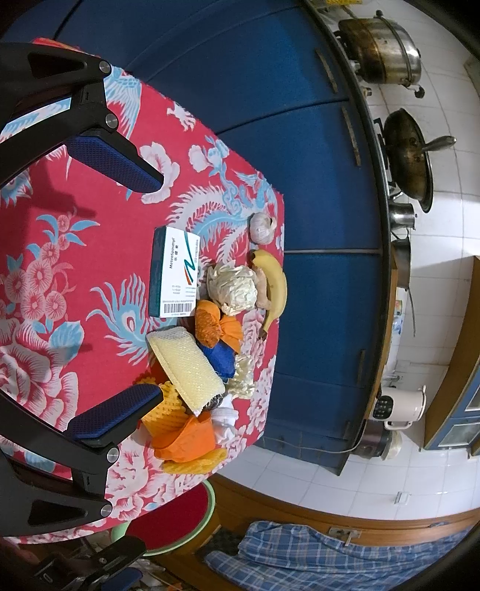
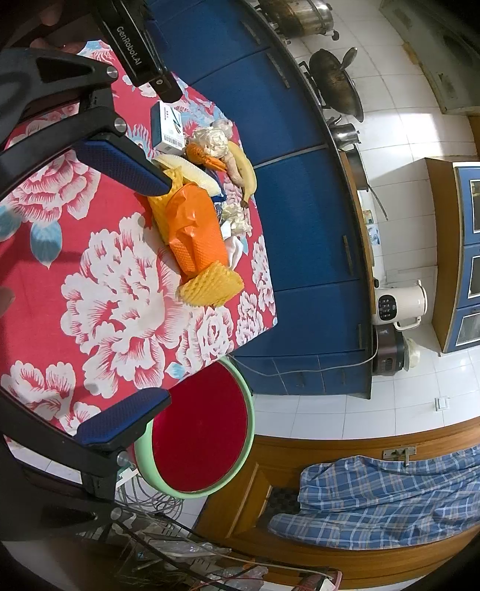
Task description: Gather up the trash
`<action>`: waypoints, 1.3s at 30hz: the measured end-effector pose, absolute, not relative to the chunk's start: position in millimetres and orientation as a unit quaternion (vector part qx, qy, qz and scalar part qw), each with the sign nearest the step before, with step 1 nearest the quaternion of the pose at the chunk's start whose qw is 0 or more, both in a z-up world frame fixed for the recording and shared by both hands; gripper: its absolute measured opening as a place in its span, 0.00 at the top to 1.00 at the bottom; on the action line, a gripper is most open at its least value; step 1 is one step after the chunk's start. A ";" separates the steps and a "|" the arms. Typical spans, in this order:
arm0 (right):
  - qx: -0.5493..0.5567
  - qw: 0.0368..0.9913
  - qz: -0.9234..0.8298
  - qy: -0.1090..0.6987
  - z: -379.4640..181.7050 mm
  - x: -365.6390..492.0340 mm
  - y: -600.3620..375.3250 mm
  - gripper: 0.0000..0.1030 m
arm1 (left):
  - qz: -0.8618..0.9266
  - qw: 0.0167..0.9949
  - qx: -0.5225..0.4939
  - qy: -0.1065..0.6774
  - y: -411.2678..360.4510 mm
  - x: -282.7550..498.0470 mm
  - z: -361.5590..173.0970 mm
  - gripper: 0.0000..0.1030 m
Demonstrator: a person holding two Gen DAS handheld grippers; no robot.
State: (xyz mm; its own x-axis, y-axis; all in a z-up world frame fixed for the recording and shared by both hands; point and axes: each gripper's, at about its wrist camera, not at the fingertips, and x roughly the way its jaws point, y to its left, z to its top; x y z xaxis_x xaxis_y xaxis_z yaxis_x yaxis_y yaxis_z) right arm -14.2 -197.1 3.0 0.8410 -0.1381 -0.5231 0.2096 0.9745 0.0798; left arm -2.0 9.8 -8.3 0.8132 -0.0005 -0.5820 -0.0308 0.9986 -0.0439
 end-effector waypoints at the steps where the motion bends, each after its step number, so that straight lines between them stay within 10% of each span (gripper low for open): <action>1: 0.068 0.957 -0.090 0.267 2.9 -14.1 -197.1 0.01 | 0.009 0.952 -0.025 0.306 8.8 -1.5 -9.0 0.00; 39: 0.072 0.911 -0.070 0.399 -11.5 124.3 -239.4 0.04 | 0.029 0.918 -0.011 0.394 26.4 134.2 -21.5 0.00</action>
State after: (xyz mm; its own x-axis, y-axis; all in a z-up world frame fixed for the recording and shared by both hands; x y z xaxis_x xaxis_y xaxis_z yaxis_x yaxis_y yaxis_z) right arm 124.3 -239.4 -11.5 0.6711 -0.0701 -0.7380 0.1854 0.9798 0.0756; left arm 134.2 26.4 -21.5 0.6871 0.0445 -0.7252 -0.0622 0.9981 0.0024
